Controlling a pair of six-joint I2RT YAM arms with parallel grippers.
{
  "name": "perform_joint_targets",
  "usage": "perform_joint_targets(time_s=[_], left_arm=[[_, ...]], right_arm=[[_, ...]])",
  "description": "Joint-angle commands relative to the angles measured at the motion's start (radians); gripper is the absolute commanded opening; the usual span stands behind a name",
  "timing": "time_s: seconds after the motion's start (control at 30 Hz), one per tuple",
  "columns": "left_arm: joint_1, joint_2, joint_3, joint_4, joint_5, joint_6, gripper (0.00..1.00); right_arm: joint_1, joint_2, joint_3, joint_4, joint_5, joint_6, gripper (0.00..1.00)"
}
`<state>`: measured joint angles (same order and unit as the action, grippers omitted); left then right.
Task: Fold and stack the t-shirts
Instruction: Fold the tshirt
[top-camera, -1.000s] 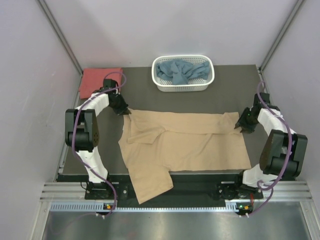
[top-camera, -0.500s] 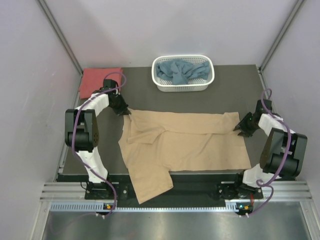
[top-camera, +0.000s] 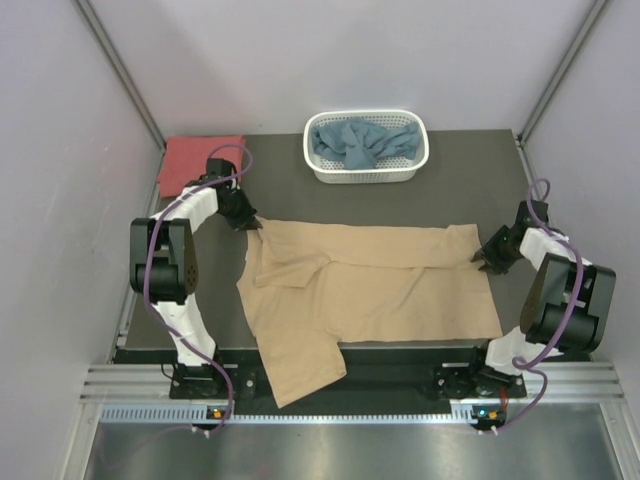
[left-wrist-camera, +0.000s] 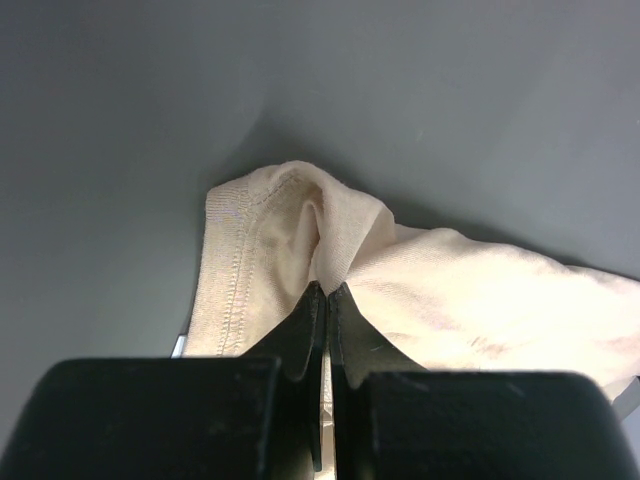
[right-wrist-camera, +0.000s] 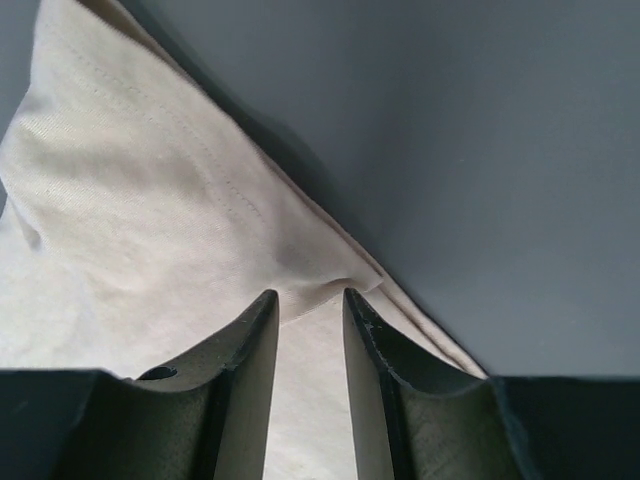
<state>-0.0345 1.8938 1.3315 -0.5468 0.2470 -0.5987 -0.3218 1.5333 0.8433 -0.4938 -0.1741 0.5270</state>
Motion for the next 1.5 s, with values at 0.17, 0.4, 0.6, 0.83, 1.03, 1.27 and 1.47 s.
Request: perform_joint_targets(time_s=[0.17, 0.4, 0.6, 0.83, 1.03, 1.27, 1.47], left_arm=[[0.007, -0.091, -0.029, -0.001, -0.015, 0.013, 0.36], [0.002, -0.248, -0.172, 0.01, 0.0, 0.014, 0.49], [-0.044, -0.28, -0.256, 0.031, 0.008, 0.011, 0.5], [-0.058, -0.274, -0.282, 0.077, 0.0, 0.111, 0.49], [-0.062, -0.242, -0.295, 0.143, 0.058, 0.126, 0.49], [-0.062, -0.2, -0.276, 0.148, 0.086, 0.125, 0.42], [-0.062, -0.202, -0.285, 0.153, 0.121, 0.114, 0.3]], right_arm=[[-0.028, -0.019, -0.006, 0.027, -0.005, -0.012, 0.32], [-0.029, -0.03, 0.007, 0.009, -0.018, -0.036, 0.32], [-0.029, -0.03, -0.001, 0.006, -0.028, -0.053, 0.32], [-0.028, -0.035, -0.016, 0.009, -0.045, -0.067, 0.31], [-0.028, -0.052, -0.03, 0.011, -0.045, -0.065, 0.31], [-0.031, -0.058, -0.032, 0.009, -0.028, -0.052, 0.31], [-0.046, -0.036, -0.021, 0.026, -0.033, -0.032, 0.32]])
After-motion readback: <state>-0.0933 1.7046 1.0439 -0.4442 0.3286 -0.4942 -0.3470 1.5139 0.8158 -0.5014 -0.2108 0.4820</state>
